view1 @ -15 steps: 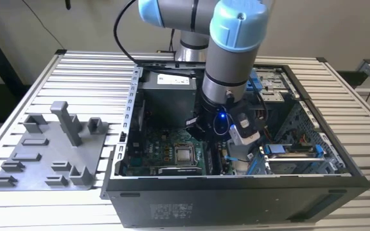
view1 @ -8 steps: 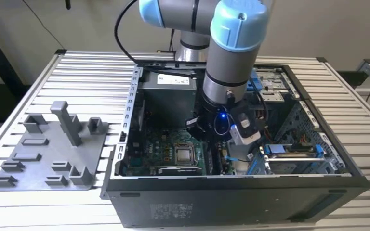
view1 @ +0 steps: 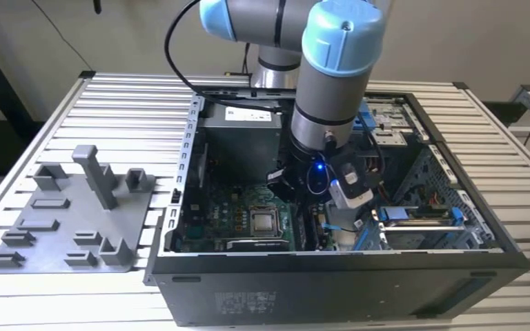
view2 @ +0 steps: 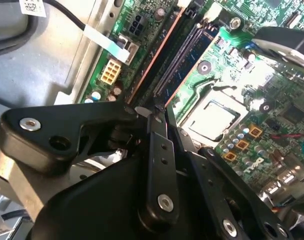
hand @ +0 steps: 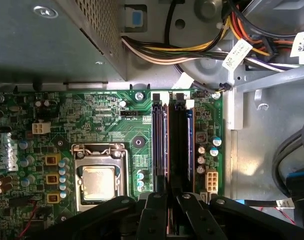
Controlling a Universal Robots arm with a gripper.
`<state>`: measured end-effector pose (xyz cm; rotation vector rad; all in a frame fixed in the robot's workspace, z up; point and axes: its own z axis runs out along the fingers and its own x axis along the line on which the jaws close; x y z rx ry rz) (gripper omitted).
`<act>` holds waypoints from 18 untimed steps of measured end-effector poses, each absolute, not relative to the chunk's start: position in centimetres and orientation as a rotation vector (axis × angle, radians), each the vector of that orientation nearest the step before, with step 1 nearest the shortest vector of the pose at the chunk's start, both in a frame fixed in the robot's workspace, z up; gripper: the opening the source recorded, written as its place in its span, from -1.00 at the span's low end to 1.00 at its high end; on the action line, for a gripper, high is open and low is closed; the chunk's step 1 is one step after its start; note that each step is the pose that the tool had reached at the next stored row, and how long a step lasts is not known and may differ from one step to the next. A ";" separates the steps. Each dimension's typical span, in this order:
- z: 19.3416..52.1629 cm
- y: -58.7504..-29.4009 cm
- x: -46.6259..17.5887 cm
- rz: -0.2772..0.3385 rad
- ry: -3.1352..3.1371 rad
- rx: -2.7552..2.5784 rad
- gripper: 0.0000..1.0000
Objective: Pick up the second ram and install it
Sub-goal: 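Insert the second ram into the second slot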
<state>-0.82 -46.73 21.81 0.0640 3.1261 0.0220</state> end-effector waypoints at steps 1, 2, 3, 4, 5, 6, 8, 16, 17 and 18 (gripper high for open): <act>21.8 -46.7 -0.8 0.022 3.126 0.064 -0.72; 21.8 -46.7 -0.8 0.022 3.126 0.064 -0.72; 21.8 -46.7 -0.8 0.022 3.126 0.064 -0.72; 21.7 -46.7 -0.8 0.022 3.126 0.065 -0.72; 21.7 -46.7 -0.8 0.022 3.126 0.065 -0.72; 21.7 -46.7 -0.8 0.022 3.126 0.064 -0.72; 21.7 -46.7 -0.8 0.022 3.126 0.064 -0.72; 21.7 -46.7 -0.8 0.022 3.126 0.064 -0.72; 21.7 -46.7 -0.8 0.022 3.126 0.064 -0.72; 21.7 -46.7 -0.8 0.022 3.126 0.064 -0.72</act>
